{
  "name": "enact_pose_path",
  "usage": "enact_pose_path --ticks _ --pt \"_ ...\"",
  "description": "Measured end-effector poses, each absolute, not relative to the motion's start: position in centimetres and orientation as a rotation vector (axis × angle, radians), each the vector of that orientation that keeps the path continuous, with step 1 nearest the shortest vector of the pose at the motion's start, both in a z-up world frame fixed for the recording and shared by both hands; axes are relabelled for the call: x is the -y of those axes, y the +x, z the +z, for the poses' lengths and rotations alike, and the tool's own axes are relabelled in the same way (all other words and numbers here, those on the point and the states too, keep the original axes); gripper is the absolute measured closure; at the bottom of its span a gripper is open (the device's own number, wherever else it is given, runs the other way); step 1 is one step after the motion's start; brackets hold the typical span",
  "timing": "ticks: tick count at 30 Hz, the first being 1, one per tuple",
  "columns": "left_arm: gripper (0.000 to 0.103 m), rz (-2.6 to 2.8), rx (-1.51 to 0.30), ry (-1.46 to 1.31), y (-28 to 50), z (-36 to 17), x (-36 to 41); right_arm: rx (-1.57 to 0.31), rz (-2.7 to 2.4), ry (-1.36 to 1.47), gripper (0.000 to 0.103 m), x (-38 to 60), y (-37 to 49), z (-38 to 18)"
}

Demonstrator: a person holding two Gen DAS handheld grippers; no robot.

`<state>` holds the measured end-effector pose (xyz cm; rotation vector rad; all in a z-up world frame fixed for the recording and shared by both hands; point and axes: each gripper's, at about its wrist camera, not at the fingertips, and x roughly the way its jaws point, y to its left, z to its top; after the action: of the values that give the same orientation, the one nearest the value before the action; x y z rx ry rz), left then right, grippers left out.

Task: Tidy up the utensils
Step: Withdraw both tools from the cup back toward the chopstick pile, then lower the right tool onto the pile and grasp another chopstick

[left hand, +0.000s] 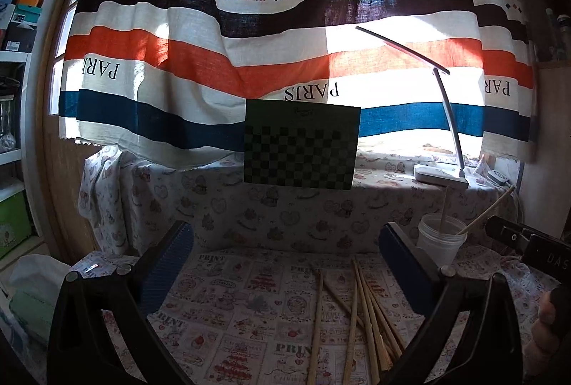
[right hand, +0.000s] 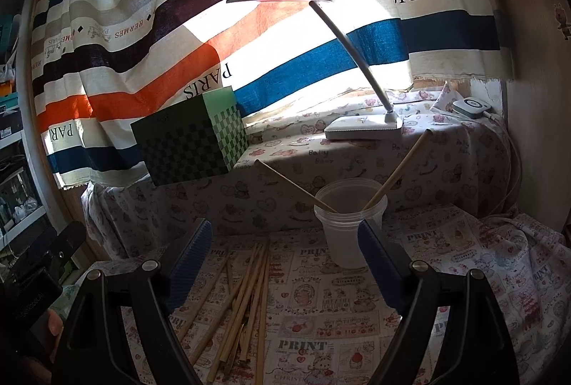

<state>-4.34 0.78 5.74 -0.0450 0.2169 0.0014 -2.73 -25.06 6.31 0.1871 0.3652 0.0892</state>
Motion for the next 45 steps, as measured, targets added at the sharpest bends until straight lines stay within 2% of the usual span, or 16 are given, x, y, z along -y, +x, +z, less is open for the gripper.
enact_pose_path --ticks 8,12,18,22,30,36,40,45 --pt "0.000 0.015 -0.479 -0.115 0.4 1.0 -1.7 -0.474 0.086 0.182 0.018 24.6 -0.9 3.8" --pt "0.000 0.042 -0.457 -0.089 0.2 0.1 -1.0 -0.548 0.100 0.161 0.018 24.3 0.2 2.4" --pt "0.000 0.021 -0.522 -0.091 0.7 -1.6 -0.7 -0.672 0.133 0.213 0.018 24.3 1.7 0.3" --pt "0.000 0.028 -0.501 -0.157 0.5 -1.5 -1.8 -0.766 0.147 0.171 0.018 23.5 2.9 -1.2" --pt "0.000 0.033 -0.484 -0.096 0.2 -1.2 -0.8 -0.942 0.175 0.011 0.018 21.2 4.3 -3.8" --pt "0.000 0.133 -0.352 0.027 -1.6 -0.3 0.8 -0.976 0.199 -0.040 0.018 20.2 4.2 -4.6" --pt "0.000 0.119 -0.369 0.019 -1.2 -0.3 0.4 -1.002 0.257 -0.051 0.038 19.4 3.9 -5.1" --pt "0.000 0.106 -0.412 -0.040 -0.5 -0.5 -0.7 -1.028 0.296 -0.054 0.052 18.8 3.8 -5.5"
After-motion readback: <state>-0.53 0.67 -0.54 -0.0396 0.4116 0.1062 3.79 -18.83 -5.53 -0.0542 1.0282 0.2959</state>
